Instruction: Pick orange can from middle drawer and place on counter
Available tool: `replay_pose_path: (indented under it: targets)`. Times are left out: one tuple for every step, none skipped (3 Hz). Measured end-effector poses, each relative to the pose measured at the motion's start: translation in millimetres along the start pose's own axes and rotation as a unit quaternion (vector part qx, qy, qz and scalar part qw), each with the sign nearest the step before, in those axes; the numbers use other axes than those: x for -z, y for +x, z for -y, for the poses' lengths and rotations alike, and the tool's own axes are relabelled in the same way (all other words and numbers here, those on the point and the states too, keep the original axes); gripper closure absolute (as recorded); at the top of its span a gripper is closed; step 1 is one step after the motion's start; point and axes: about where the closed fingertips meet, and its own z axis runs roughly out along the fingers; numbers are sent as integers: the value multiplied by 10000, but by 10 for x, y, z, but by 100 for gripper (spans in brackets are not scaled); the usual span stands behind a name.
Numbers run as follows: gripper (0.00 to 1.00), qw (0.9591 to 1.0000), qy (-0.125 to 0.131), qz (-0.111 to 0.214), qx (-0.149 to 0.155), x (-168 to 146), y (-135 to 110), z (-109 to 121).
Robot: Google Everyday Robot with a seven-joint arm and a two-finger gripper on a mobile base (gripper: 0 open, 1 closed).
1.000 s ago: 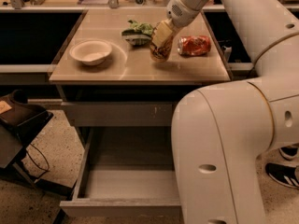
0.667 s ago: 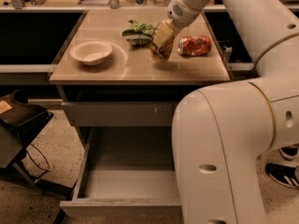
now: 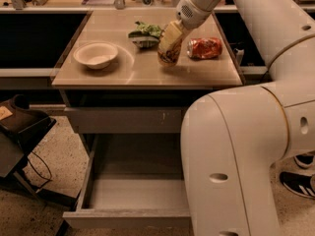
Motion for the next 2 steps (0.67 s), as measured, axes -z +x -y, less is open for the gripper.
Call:
replay_pose_path:
  targets:
    - [0,10000,0,0,0,0,0,0]
    - [0,10000,0,0,0,0,0,0]
